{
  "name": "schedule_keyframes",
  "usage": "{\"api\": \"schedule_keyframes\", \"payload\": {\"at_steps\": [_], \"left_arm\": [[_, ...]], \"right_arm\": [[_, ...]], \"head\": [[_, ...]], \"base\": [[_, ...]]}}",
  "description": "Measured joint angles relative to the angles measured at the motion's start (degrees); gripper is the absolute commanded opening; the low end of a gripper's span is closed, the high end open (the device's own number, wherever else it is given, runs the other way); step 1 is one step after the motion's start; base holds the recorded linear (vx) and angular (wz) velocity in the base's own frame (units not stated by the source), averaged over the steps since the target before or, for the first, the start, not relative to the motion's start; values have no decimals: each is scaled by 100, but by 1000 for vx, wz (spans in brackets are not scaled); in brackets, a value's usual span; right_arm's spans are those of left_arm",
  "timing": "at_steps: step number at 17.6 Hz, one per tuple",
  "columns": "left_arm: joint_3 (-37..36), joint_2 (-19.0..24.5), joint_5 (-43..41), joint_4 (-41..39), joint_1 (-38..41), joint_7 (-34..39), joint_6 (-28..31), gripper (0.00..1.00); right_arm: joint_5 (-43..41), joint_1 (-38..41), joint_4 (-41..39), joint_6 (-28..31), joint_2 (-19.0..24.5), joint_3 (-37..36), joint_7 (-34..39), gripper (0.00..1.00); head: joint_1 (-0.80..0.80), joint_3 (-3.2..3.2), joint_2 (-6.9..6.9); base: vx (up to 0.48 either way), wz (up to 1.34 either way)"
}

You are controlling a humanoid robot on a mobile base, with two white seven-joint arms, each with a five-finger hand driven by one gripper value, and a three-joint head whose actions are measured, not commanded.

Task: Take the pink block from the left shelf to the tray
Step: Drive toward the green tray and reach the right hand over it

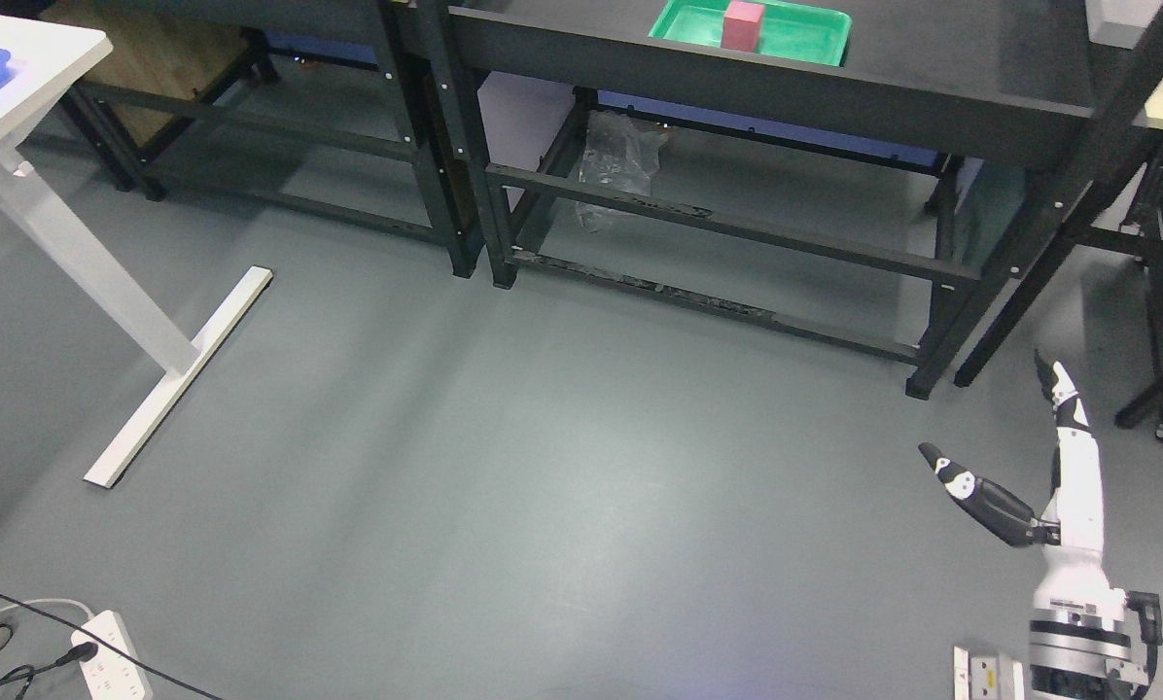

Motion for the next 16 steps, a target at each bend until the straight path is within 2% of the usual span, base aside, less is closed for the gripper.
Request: {"api": "schedule_keyframes", "payload": {"at_steps": [11,16], "left_arm": [[0,0,0,0,0,0,0,100],[0,0,0,0,0,0,0,100]], "right_arm": [[1704,-81,-4,-39,-70,199,-39,99],[2141,-93,-5,-15,-91,235,-227,99]], "head": [[0,0,0],[0,0,0]], "base": [[119,215],[177,-21]]}}
